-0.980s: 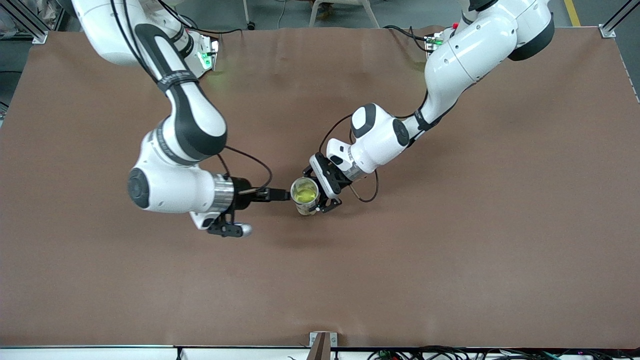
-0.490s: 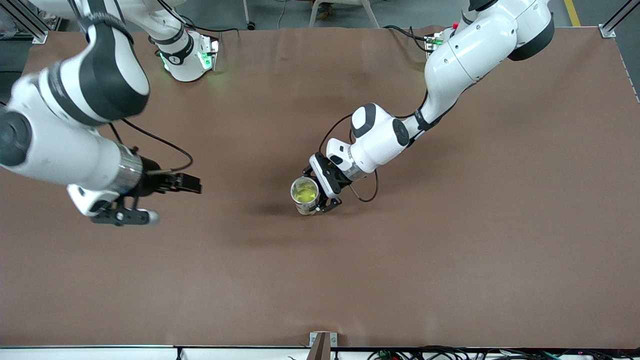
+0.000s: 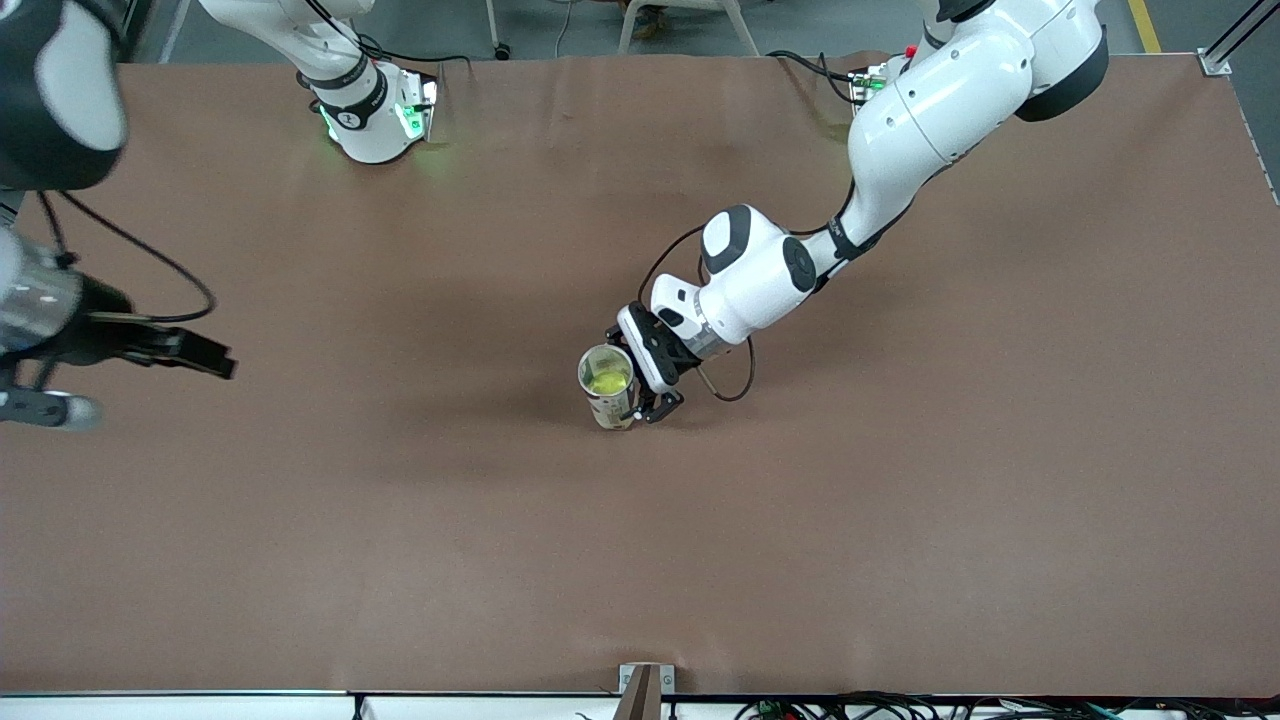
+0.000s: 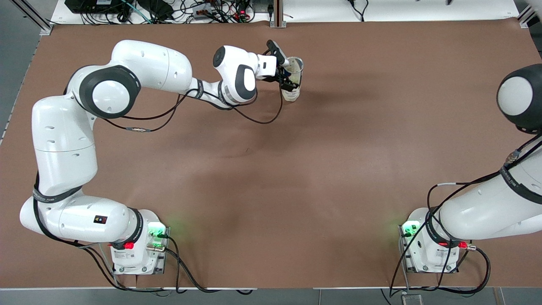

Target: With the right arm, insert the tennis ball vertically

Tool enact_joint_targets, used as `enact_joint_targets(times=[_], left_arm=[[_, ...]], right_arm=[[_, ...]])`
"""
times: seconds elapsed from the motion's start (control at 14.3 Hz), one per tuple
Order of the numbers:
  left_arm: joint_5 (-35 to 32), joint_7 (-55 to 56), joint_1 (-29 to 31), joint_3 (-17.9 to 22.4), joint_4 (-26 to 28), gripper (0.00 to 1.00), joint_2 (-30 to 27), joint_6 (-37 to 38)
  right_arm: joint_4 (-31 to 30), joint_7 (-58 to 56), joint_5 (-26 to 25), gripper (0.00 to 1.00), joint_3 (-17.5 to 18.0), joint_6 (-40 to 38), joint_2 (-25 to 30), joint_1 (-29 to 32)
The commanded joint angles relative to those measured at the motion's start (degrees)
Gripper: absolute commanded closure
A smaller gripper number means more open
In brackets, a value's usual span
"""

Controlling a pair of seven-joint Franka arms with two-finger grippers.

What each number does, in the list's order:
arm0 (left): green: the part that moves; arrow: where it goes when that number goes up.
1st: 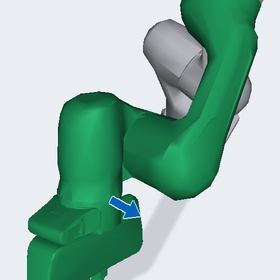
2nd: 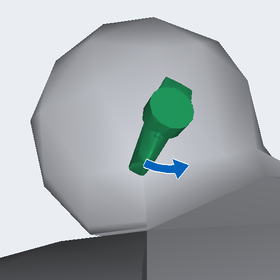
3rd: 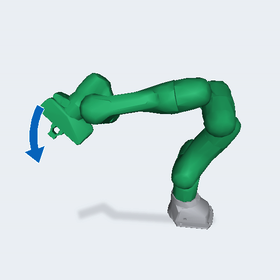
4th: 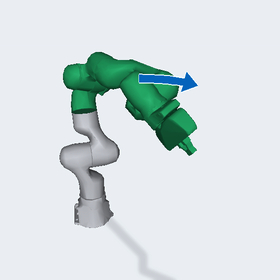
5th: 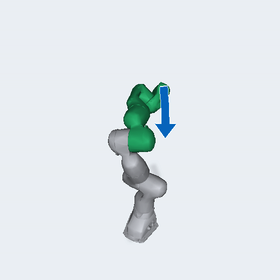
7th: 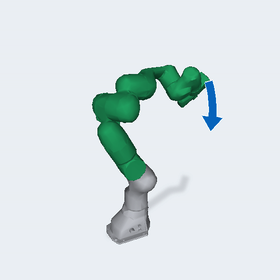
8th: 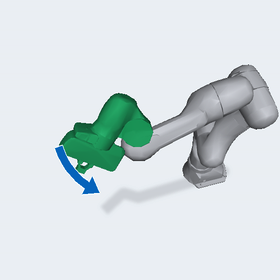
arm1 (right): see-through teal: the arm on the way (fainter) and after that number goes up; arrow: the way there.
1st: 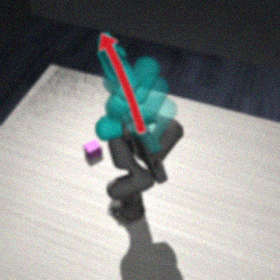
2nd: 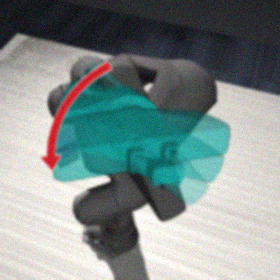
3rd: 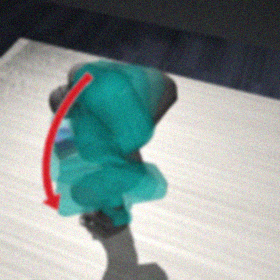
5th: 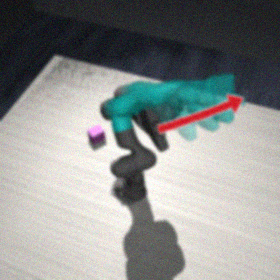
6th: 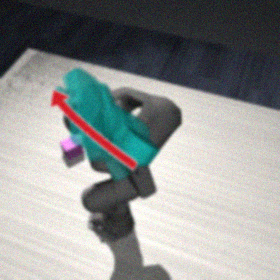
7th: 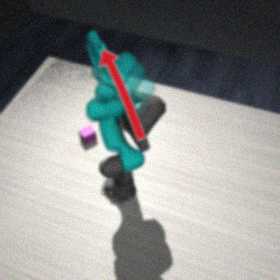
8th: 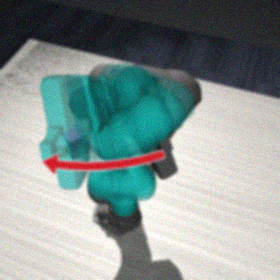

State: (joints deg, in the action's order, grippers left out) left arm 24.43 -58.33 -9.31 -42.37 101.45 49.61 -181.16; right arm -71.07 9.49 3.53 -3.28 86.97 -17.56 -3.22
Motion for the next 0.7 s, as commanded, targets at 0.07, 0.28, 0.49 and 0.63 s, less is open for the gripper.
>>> enact_joint_targets(times=[0.07,0.28,0.49,0.63], left_arm=[[0.61,-0.3,3.07,-0.26,2.53,0.0,-4.68,7.37],[-0.78,-0.3,6.4,-0.08,1.21,0.0,-7.49,17.74],[-2.71,-0.3,8.43,1.32,1.03,0.0,-11.71,29.09],[-5.09,0.31,8.78,3.43,0.86,0.0,-13.48,34.88]], right_arm=[[-2.22,-10.16,-0.63,0.0,-2.34,-0.31,5.51,4.26],[-2.4,-13.71,-0.54,0.0,-1.47,0.3,7.45,8.83],[-4.5,-13.71,-2.2,0.0,3.79,2.85,8.5,12.88],[-8.27,-13.71,-2.3,0.0,3.98,5.4,10.51,12.72]])
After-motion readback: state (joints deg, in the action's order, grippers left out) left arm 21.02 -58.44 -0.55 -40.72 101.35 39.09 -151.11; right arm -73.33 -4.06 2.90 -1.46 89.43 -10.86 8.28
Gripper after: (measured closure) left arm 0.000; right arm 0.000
